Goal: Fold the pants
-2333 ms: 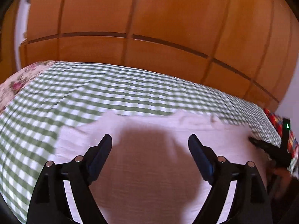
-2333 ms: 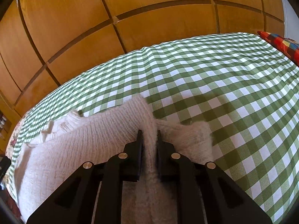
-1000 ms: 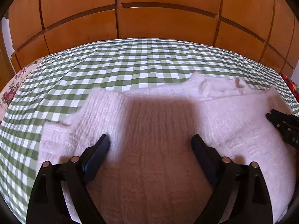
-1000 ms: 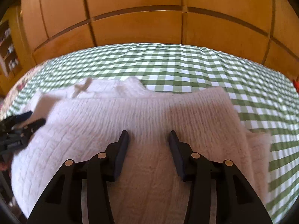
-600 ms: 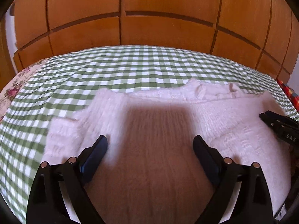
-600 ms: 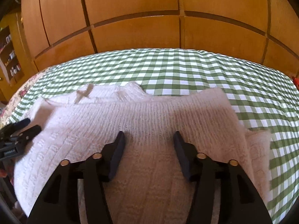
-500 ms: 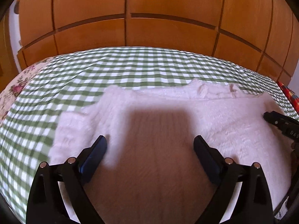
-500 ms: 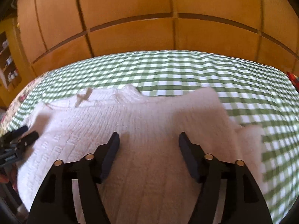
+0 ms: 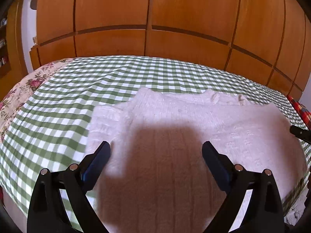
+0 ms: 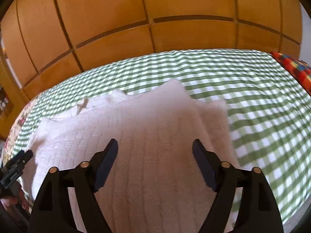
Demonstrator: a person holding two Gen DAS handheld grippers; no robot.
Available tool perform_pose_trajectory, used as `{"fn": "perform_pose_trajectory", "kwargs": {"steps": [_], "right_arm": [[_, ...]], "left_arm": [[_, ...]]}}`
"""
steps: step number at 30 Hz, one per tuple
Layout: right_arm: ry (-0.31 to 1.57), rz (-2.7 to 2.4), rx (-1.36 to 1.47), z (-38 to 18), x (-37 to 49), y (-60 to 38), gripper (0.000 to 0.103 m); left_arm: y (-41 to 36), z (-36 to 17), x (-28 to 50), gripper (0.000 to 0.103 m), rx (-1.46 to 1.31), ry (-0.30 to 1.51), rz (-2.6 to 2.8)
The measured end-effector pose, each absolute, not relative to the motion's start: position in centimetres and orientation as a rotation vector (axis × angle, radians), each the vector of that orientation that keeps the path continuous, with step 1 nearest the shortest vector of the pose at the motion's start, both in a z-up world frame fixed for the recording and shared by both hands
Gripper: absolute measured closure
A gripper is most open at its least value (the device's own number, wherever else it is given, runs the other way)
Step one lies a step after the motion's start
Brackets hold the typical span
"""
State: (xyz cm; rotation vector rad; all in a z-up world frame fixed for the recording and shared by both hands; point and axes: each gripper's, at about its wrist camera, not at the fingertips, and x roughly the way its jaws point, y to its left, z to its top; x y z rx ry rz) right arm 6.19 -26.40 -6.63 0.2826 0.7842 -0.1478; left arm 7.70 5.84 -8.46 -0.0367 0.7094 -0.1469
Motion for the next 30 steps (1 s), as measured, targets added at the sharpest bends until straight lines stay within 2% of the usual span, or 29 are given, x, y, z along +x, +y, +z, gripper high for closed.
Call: {"fn": "perform_pose_trajectory", "kwargs": {"steps": [7,13,17,23,27,30], "right_arm": [[0.724,-0.17,0.386,-5.8,0.4,-29.4,0.017],[0.74,-0.186,0.538,-7.4,-4.2,-32.3,0.017],[0.752,-0.113,0.614,-8.6,-6.3,-32.0,0.017],[0.797,-0.008,0.657,-11.1,-6.6,-29.8,0.018],[0.748,-0.004,0.689,-12.1,-5.7,-28.8,0.019],[0.691,-0.017,0.735,-12.2,-4.6,-29.2,0.023]], "left_arm": [[9.0,-9.4,6.7,0.007,-0.113,0.73,-0.079],[11.5,-11.6,6.9,0.005,-0.266,0.789,-0.054],[11.0,-12.0,6.6,0.004,-0.231,0.775,-0.048],[11.4,-12.0,5.7,0.004,-0.267,0.752,-0.049],[11.6,-11.9,5.1,0.004,-0.265,0.743,-0.042],[11.7,-11.9,4.8,0.004,-0.264,0.74,-0.038]]}}
